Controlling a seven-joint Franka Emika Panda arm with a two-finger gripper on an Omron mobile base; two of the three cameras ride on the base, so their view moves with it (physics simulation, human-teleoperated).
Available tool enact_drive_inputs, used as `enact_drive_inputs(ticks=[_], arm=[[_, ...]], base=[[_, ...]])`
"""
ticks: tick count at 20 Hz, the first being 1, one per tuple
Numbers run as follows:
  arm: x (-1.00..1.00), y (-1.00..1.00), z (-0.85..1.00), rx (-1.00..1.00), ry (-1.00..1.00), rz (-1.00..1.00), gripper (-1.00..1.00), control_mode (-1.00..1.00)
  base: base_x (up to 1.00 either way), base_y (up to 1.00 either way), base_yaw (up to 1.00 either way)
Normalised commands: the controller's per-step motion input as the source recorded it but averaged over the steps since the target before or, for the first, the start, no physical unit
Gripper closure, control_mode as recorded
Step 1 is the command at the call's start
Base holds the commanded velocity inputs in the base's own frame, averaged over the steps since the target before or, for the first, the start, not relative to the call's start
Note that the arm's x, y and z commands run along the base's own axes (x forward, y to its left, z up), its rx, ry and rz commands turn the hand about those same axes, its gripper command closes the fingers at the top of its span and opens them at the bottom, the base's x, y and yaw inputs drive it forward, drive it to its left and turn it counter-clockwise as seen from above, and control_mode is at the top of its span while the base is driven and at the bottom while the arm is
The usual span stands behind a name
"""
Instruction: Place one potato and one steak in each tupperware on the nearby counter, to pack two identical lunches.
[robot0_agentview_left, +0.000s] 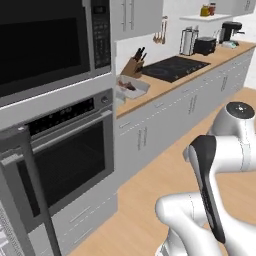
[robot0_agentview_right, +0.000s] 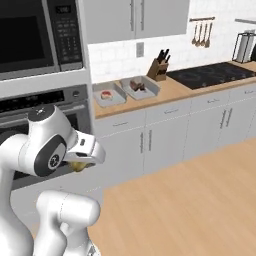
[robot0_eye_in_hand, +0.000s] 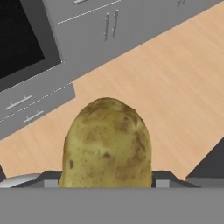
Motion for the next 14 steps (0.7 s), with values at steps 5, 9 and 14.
enact_drive_inputs(ticks=[5, 9, 14], arm=[[0.0, 0.0, 0.0, 0.0, 0.0, 0.0, 1.0, 1.0], [0.0, 0.0, 0.0, 0.0, 0.0, 0.0, 1.0, 1.0], [0.0, 0.0, 0.0, 0.0, 0.0, 0.0, 1.0, 1.0]], base=[[1.0, -0.25, 0.12], [1.0, -0.69, 0.22], [1.0, -0.73, 0.29]])
